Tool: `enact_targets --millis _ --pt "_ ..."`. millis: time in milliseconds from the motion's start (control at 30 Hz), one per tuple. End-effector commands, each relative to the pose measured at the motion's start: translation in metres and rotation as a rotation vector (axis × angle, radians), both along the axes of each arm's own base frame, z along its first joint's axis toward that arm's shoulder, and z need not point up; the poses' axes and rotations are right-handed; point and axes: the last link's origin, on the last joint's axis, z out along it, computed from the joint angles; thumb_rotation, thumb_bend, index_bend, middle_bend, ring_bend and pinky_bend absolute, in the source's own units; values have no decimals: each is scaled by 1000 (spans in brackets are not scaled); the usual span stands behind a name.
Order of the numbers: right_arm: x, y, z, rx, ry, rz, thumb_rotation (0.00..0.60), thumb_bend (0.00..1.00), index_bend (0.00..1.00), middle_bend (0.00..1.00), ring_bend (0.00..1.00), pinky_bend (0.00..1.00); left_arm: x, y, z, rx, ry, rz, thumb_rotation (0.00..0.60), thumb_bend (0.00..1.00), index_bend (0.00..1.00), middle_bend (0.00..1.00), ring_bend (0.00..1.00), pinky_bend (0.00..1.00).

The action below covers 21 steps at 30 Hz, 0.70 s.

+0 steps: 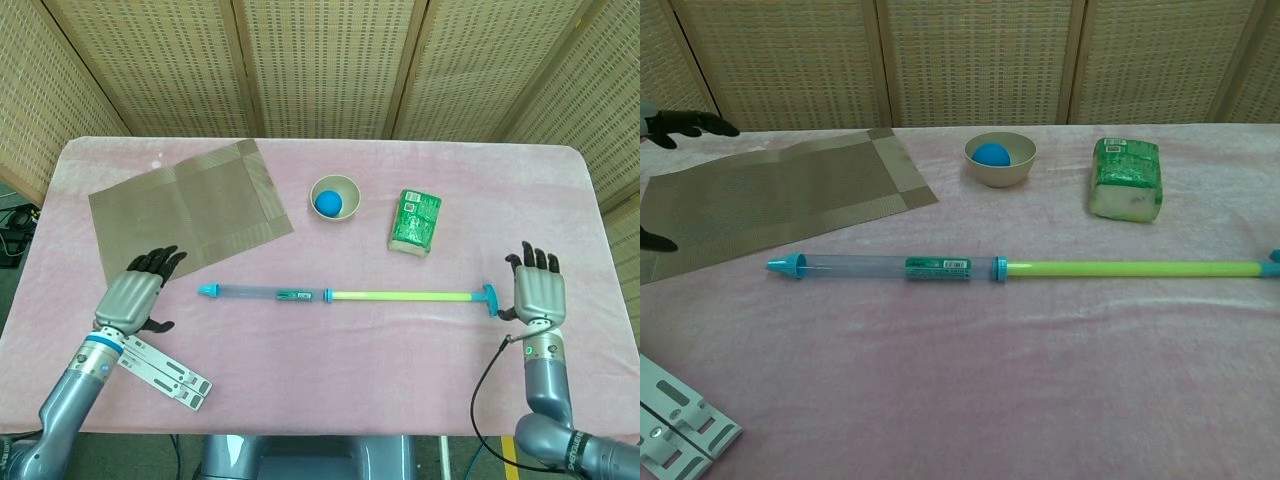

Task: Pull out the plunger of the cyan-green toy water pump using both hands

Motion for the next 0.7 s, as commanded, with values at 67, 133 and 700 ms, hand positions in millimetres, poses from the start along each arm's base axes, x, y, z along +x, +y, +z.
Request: enact_targets --millis 67,133,700 --pt "-11 44 8 -61 -101 207 600 175 164 0 0 1 -33 -35 21 192 -35 -52 600 47 24 0 0 6" --pt "-17 56 8 -65 -113 242 600 154 150 0 0 0 -44 -46 24 230 -32 -58 600 36 12 0 0 0" --pt "-32 116 17 -103 -111 422 600 111 146 0 0 0 -108 -121 34 331 -1 8 600 21 0 0 0 0"
